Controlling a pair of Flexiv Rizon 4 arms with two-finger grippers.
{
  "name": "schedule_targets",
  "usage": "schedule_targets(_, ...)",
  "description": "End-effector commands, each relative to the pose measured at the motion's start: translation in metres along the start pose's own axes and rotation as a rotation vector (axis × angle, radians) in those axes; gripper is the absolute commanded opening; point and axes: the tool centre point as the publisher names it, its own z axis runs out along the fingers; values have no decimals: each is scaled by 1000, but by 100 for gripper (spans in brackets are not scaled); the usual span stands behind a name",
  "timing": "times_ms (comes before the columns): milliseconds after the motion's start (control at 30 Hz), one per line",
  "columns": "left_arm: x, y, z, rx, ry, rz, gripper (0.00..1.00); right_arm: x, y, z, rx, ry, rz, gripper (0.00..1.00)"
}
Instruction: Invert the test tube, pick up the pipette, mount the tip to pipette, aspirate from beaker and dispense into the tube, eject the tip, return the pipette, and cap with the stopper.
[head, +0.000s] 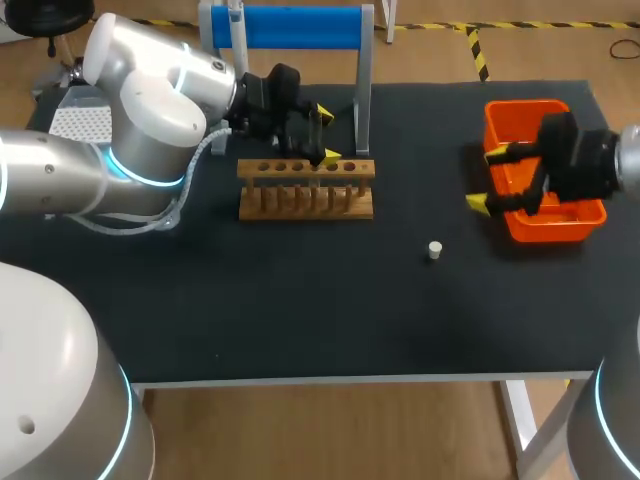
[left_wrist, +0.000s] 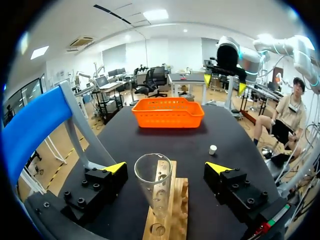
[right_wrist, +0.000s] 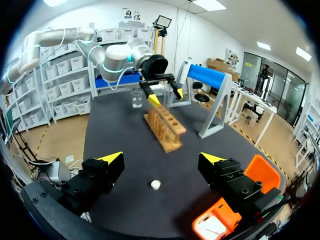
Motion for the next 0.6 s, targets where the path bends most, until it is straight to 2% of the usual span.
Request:
schedule_targets(33,-1,0,0,-2,5,0,100,35,-16,-5,10,-92,12,100)
schedule_targets(333,-1,0,0,-2,5,0,100,41,-48,0,80,-72,65,100)
schedule_targets(600,-1,0,0,-2,5,0,100,41,-48,0,80,-72,65,100)
